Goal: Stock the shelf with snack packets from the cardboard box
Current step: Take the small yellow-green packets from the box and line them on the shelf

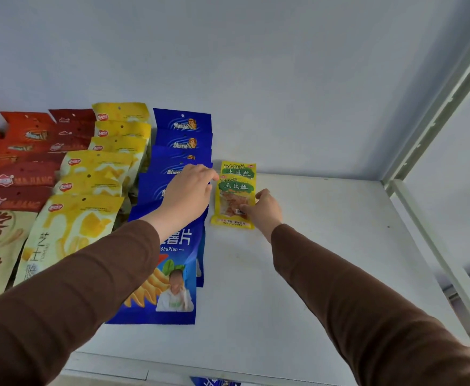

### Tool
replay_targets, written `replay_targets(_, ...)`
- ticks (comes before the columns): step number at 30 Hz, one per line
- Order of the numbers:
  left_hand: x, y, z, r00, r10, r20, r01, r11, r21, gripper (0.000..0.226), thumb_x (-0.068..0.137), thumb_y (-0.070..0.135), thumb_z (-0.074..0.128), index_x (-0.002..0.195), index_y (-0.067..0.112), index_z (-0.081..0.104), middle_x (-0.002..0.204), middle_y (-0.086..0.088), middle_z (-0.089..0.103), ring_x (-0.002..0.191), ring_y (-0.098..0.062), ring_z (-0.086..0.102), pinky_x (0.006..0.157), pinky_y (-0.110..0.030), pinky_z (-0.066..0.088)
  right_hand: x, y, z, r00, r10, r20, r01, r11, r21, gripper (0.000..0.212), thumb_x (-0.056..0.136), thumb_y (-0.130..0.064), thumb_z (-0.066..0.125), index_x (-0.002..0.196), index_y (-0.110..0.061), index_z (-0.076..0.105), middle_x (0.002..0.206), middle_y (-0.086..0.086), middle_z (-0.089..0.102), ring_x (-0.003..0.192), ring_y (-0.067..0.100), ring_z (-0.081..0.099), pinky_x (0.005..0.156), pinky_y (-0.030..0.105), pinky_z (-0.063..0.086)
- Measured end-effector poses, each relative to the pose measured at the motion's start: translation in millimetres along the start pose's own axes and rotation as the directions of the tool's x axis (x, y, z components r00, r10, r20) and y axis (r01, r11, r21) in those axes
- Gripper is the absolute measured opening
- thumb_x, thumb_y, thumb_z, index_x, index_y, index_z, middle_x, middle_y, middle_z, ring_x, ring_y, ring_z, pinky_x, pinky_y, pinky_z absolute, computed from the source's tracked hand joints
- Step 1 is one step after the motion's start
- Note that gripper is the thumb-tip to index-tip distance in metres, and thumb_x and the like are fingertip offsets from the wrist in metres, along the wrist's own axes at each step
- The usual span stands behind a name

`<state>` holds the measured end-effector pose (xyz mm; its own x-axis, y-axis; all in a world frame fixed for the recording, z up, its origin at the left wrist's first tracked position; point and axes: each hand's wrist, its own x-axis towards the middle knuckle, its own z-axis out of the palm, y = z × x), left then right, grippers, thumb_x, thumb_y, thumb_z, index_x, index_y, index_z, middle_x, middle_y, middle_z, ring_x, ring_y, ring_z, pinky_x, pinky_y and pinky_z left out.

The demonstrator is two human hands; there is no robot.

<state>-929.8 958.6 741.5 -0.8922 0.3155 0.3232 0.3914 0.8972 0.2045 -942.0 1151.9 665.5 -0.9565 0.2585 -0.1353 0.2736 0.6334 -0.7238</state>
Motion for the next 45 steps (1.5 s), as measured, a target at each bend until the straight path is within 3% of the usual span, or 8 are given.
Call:
replay_targets(4, -2, -2, -4, 1.000, -0.003, -0.014, 0.003, 1.000, -0.013, 0.027, 0.103, 0.017, 0.051, 0.128, 0.021, 0.059, 0.132, 0.001, 0.058, 0.124, -0.019, 0.050, 0.089, -0.036, 0.051, -11, -7, -11, 1.000, -0.016, -0.016, 0.017, 0.999, 0.048, 0.059, 0.092, -0.038, 0.070, 0.137, -0.011, 0.045, 0.135, 0.007, 0.046, 0.113, 0.027, 0.058, 0.079, 0.030, 0.041)
replay_targets(9, -14, -10, -16, 0.999, -0.036, -0.035, 0.035, 0.999, -0.033, 0.032, 0.100, 0.023, 0.056, 0.131, 0.022, 0.056, 0.133, 0.001, 0.058, 0.124, -0.020, 0.051, 0.089, -0.037, 0.050, -34, -30, -31, 0.952, -0.298, -0.074, 0.286, 0.948, -0.137, 0.042, 0.094, -0.032, 0.066, 0.132, -0.018, 0.055, 0.133, 0.003, 0.049, 0.116, 0.023, 0.057, 0.086, 0.030, 0.044)
replay_targets(17, -94, -23, -59, 0.982, -0.170, -0.078, 0.173, 0.984, 0.041, 0.037, 0.098, 0.031, 0.061, 0.132, 0.020, 0.055, 0.129, -0.002, 0.061, 0.119, -0.021, 0.053, 0.086, -0.036, 0.049, -105, -87, -34, 0.788, -0.597, 0.149, 0.610, 0.729, -0.309, 0.044, 0.096, -0.040, 0.065, 0.135, -0.024, 0.052, 0.139, -0.001, 0.052, 0.134, 0.019, 0.042, 0.096, 0.037, 0.051)
replay_targets(22, -189, -32, -82, 0.936, -0.343, -0.076, 0.349, 0.932, 0.099, 0.037, 0.094, 0.028, 0.064, 0.129, 0.018, 0.058, 0.123, -0.003, 0.064, 0.115, -0.026, 0.055, 0.087, -0.045, 0.051, -159, -91, -1, 0.602, -0.724, 0.336, 0.796, 0.516, -0.315, 0.045, 0.097, -0.037, 0.063, 0.138, -0.021, 0.052, 0.138, 0.004, 0.053, 0.127, 0.025, 0.044, 0.098, 0.040, 0.047)
replay_targets(26, -288, -27, -97, 0.856, -0.514, -0.059, 0.517, 0.852, 0.087, 0.040, 0.096, 0.028, 0.061, 0.134, 0.019, 0.056, 0.131, -0.002, 0.061, 0.123, -0.026, 0.052, 0.095, -0.050, 0.049, -221, -89, 42, 0.494, -0.744, 0.450, 0.867, 0.456, -0.198, 0.044, 0.095, -0.034, 0.062, 0.136, -0.018, 0.054, 0.134, 0.006, 0.054, 0.128, 0.027, 0.043, 0.102, 0.040, 0.041)
replay_targets(30, -393, -25, -118, 0.715, -0.695, -0.079, 0.699, 0.708, 0.098, 0.042, 0.098, 0.029, 0.057, 0.139, 0.023, 0.054, 0.139, 0.002, 0.056, 0.131, -0.022, 0.047, 0.102, -0.043, 0.044, -298, -97, 90, 0.319, -0.775, 0.546, 0.940, 0.333, -0.075, 0.042, 0.094, -0.034, 0.063, 0.132, -0.020, 0.056, 0.130, 0.003, 0.056, 0.127, 0.026, 0.045, 0.096, 0.042, 0.045)
replay_targets(36, -562, -47, -148, 0.518, -0.849, -0.107, 0.855, 0.509, 0.102, 0.034, 0.098, 0.033, 0.054, 0.132, 0.031, 0.057, 0.130, 0.008, 0.061, 0.123, -0.017, 0.051, 0.099, -0.040, 0.046, -432, -125, 172, 0.088, -0.757, 0.648, 0.985, 0.164, 0.058, 0.036, 0.094, -0.034, 0.062, 0.126, -0.018, 0.058, 0.124, 0.004, 0.057, 0.120, 0.028, 0.047, 0.092, 0.041, 0.044)
replay_targets(45, -836, -114, -180, 0.238, -0.971, -0.028, 0.971, 0.237, 0.030, 0.029, 0.095, 0.025, 0.055, 0.122, 0.021, 0.065, 0.113, 0.002, 0.068, 0.106, -0.022, 0.062, 0.086, -0.037, 0.052, -642, -138, 340, -0.072, -0.592, 0.803, 0.977, 0.120, 0.176, 0.042, 0.095, -0.037, 0.062, 0.132, -0.020, 0.057, 0.131, 0.003, 0.059, 0.124, 0.024, 0.050, 0.100, 0.040, 0.043)
